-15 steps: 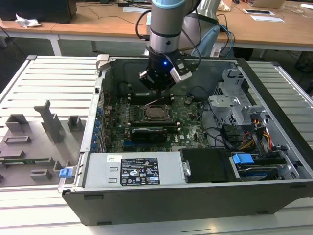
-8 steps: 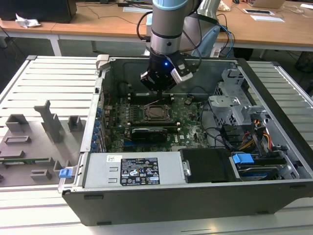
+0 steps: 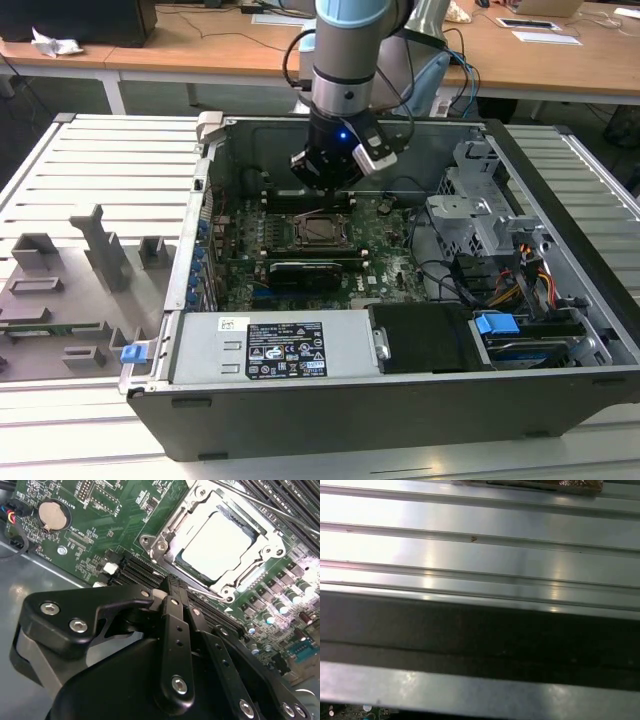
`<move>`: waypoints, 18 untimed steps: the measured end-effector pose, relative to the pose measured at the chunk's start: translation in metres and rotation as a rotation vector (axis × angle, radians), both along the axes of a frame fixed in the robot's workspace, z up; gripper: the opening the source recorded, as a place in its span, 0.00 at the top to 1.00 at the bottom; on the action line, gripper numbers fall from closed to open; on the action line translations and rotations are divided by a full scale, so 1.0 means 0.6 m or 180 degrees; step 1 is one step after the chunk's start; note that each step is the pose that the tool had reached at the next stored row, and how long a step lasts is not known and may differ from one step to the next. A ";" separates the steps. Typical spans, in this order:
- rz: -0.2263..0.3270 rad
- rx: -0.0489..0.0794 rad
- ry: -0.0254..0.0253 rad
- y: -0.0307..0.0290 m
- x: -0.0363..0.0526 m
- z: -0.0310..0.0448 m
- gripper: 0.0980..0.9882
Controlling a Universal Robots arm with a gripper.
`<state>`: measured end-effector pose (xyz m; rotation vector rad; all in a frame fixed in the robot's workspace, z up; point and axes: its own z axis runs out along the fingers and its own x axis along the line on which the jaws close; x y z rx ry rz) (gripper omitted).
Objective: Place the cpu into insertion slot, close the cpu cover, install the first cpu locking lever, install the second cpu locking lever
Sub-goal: 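Install the first cpu locking lever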
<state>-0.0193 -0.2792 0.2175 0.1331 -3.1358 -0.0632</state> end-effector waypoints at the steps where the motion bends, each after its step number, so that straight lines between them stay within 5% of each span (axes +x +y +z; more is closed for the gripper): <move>1: 0.0000 -0.0004 0.0000 0.0000 0.001 -0.001 0.99; 18: 0.0000 -0.0070 0.0000 0.0002 0.005 -0.020 0.99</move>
